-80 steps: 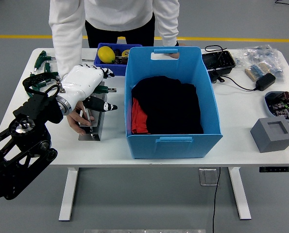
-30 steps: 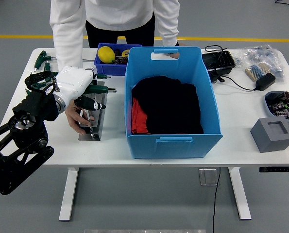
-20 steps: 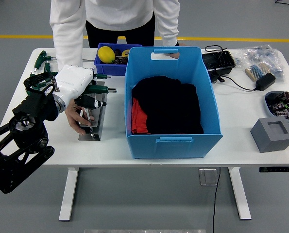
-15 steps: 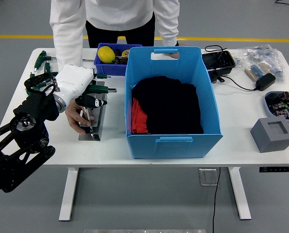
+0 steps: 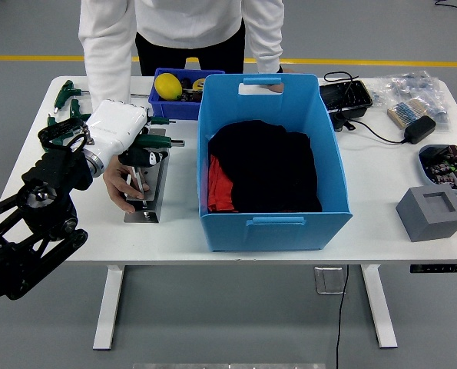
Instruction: Lift tool from toolbox,place it in box,lift tool from toolbox,place it in box
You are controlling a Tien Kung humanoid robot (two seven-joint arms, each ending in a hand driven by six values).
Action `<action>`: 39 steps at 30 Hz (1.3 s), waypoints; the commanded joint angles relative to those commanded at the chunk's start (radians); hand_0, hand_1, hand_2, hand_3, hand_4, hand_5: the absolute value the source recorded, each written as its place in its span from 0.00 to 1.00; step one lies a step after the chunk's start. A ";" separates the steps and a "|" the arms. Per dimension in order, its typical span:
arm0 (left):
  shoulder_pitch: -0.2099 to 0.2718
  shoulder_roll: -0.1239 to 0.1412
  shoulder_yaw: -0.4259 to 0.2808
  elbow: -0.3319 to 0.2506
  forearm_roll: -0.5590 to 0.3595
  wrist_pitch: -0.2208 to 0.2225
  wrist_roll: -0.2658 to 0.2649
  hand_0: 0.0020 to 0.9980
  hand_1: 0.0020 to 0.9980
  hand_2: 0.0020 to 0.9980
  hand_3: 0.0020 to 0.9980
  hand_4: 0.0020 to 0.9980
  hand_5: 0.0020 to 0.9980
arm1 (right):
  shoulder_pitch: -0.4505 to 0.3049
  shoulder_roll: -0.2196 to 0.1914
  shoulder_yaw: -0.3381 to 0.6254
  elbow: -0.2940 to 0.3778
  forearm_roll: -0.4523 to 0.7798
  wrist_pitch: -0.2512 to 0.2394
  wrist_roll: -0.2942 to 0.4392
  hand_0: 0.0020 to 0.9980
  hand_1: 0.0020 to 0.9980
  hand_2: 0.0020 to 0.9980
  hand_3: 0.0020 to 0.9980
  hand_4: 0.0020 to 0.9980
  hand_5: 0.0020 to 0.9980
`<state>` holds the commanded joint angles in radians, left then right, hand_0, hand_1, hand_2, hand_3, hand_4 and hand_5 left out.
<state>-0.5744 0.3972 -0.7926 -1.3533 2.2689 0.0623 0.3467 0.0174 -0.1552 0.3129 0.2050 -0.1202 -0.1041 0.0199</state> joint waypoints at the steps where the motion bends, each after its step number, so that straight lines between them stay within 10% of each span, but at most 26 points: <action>1: -0.001 0.000 0.002 0.002 0.000 0.003 -0.001 0.19 0.12 0.16 0.17 0.79 0.62 | 0.000 0.000 0.000 0.000 0.000 0.000 0.000 0.70 0.67 0.74 0.58 0.79 0.72; 39: -0.048 0.023 0.073 0.036 0.000 0.095 -0.102 0.09 0.00 0.05 0.07 0.79 0.62 | 0.003 -0.002 -0.001 -0.001 -0.001 -0.001 0.001 0.70 0.67 0.74 0.58 0.79 0.71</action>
<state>-0.6221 0.4207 -0.7200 -1.3173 2.2689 0.1578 0.2447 0.0199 -0.1567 0.3122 0.2044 -0.1208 -0.1055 0.0212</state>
